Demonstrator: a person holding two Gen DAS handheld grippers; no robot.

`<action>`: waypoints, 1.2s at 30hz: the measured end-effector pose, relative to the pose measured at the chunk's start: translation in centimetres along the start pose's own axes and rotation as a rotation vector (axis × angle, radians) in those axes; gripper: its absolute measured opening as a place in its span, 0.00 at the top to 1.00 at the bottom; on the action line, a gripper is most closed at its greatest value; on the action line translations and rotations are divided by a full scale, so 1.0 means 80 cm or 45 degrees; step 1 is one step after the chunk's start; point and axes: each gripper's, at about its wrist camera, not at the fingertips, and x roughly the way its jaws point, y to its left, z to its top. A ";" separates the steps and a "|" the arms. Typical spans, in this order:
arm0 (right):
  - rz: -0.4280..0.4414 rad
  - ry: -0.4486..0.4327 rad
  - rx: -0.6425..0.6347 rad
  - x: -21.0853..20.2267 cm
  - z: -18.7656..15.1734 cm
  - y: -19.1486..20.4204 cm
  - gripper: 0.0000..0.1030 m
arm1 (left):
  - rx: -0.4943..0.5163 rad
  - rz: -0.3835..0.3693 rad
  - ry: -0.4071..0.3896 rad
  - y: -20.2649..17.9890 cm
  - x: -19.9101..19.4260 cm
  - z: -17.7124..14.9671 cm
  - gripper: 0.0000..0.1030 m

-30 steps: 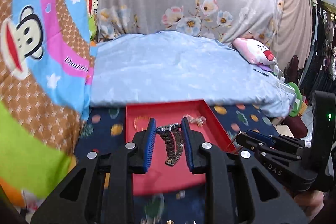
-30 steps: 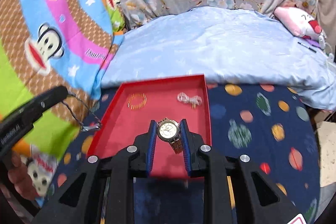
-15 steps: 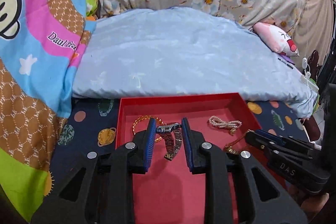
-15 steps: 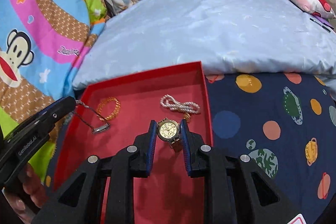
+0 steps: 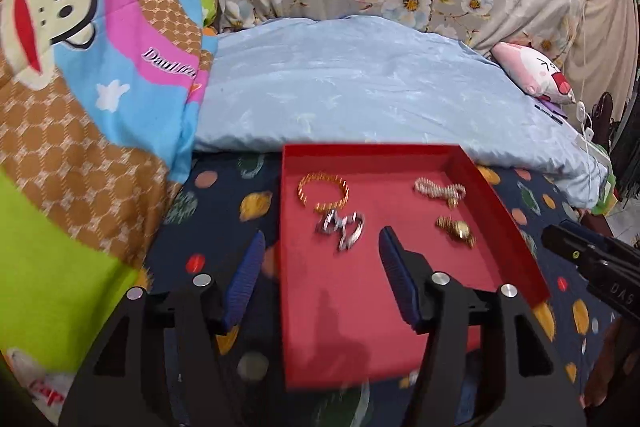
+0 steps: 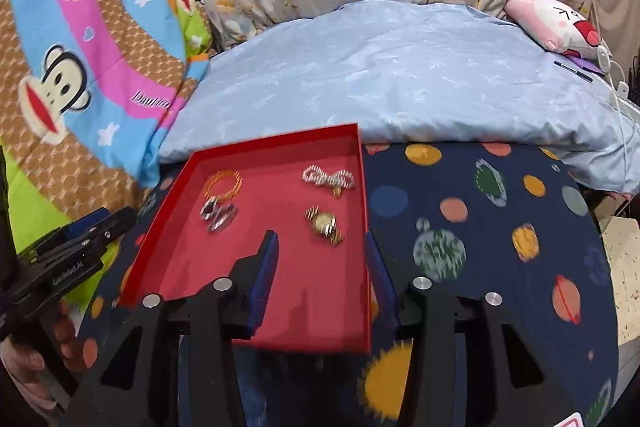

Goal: Organize jewelry
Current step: 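Lift both watches into the red tray while both tools open to release, then grasp the black beaded bracelet with the right tool while the left tool withdraws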

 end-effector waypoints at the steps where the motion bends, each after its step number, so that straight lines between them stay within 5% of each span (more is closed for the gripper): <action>1: -0.011 0.003 -0.009 -0.013 -0.013 0.003 0.56 | -0.007 0.000 0.004 0.004 -0.009 -0.008 0.43; 17: 0.009 0.179 -0.026 -0.107 -0.192 0.047 0.56 | -0.051 -0.035 0.222 0.019 -0.111 -0.185 0.43; 25: -0.015 0.229 -0.045 -0.091 -0.217 0.060 0.59 | -0.040 -0.024 0.253 0.007 -0.114 -0.212 0.43; 36: -0.024 0.280 -0.062 -0.062 -0.224 0.064 0.79 | -0.034 -0.035 0.258 0.001 -0.110 -0.217 0.43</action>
